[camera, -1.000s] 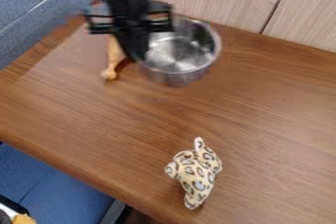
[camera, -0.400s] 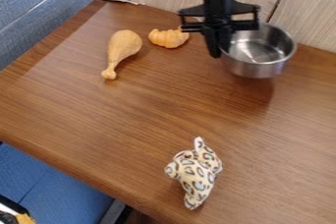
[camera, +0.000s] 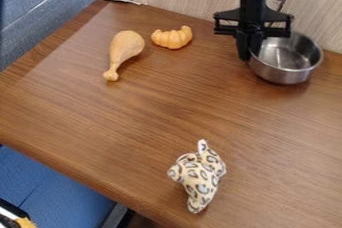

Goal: Move the silver pot to the top side of the table

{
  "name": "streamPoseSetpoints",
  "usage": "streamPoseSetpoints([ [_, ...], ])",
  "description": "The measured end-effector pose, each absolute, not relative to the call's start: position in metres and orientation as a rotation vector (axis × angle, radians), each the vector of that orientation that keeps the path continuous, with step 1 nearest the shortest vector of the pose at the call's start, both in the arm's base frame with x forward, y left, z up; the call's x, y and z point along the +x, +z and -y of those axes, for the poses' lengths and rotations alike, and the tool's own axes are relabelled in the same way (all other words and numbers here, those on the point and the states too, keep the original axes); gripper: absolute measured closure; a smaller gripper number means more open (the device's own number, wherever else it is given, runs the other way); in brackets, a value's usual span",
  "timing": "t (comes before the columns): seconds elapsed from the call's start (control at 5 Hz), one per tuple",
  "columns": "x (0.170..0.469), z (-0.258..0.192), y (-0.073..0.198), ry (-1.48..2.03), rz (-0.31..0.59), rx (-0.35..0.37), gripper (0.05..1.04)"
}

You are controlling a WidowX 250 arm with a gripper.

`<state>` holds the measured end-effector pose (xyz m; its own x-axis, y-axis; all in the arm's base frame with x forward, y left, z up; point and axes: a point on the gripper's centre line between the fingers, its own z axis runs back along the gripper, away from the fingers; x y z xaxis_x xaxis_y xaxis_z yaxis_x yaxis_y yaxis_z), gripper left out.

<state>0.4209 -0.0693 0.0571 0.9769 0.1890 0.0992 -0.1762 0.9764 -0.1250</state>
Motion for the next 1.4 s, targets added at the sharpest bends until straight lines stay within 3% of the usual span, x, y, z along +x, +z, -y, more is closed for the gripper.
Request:
streamPoseSetpoints([
  [0.2,0.424,0.070,0.056,0.179,0.129,-0.094,0.970],
  [0.4,0.423,0.069,0.052,0.178,0.137,-0.075,0.788],
  [0.8,0.419,0.069,0.052,0.174,0.135,-0.048,0.208],
  [1.0,0.416,0.066,0.068,0.178,0.144,-0.040,0.075],
  [1.4,0.403,0.057,0.110,0.194,0.187,-0.065,0.083],
])
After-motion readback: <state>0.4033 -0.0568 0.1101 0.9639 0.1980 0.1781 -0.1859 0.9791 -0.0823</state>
